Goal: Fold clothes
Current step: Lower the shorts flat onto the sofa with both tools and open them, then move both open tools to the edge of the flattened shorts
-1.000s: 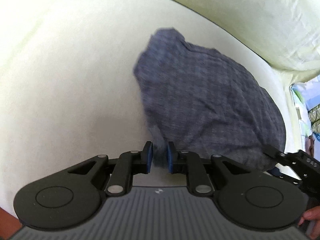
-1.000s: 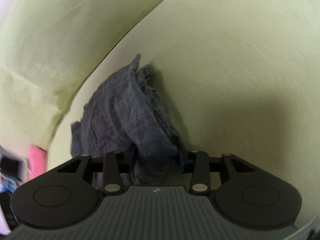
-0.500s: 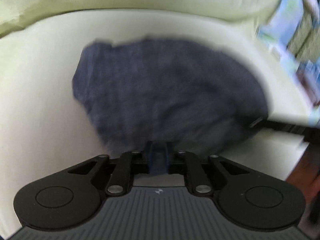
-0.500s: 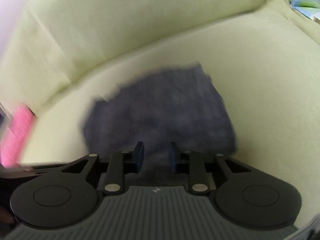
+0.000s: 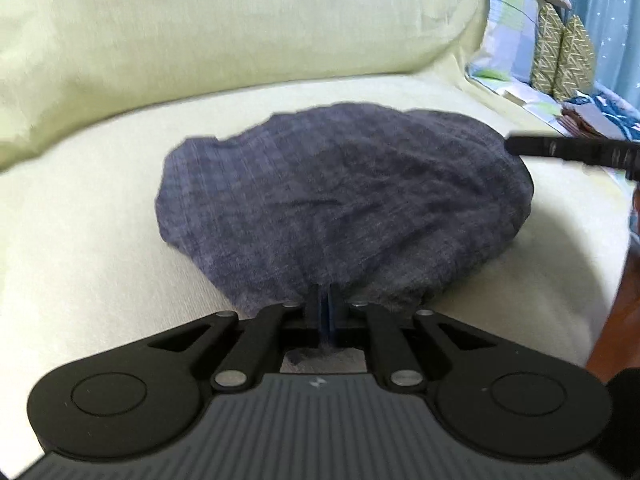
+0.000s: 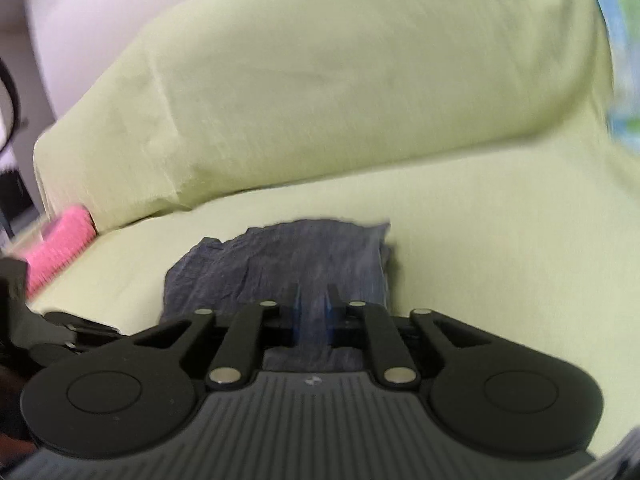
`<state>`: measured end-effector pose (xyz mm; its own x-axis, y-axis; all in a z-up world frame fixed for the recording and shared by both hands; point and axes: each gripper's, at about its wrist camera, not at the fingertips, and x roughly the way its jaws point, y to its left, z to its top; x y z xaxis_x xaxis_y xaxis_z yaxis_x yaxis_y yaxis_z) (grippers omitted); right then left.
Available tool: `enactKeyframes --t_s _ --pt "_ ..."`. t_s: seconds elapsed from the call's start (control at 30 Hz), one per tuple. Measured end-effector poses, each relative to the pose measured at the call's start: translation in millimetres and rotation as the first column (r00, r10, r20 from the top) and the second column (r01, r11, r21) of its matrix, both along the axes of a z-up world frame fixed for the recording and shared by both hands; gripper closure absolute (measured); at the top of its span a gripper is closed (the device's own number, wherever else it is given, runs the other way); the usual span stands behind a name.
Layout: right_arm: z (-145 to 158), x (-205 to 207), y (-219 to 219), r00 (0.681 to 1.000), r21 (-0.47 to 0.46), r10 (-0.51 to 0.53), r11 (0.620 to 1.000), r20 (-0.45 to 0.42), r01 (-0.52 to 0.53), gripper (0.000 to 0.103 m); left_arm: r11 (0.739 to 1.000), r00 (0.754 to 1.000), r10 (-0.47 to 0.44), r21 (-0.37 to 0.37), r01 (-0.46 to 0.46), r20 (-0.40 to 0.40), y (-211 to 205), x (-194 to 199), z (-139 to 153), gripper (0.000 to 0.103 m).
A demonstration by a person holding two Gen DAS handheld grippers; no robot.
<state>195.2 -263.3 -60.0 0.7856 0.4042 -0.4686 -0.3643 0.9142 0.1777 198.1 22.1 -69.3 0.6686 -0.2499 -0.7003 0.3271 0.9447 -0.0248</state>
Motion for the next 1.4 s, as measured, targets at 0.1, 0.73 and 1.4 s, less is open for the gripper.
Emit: enactKeyframes --t_s 0.1,0.73,1.4 --pt "-19 -19 3 0.997 -0.103 -0.072 0.992 -0.01 0.07 0.095 0.996 0.996 0.086 0.025 -0.086 0.015 5 -14 2 0.095" --pt "14 -62 41 0.986 -0.287 0.101 0.956 0.132 -0.06 0.075 0.974 0.971 0.225 0.047 -0.222 -0.075 -64 6 22 0.07" --pt "-12 -66 25 1.0 -0.156 0.007 0.988 -0.007 -0.008 0.074 0.963 0.961 0.261 -0.046 -0.266 -0.094 -3 -44 22 0.062"
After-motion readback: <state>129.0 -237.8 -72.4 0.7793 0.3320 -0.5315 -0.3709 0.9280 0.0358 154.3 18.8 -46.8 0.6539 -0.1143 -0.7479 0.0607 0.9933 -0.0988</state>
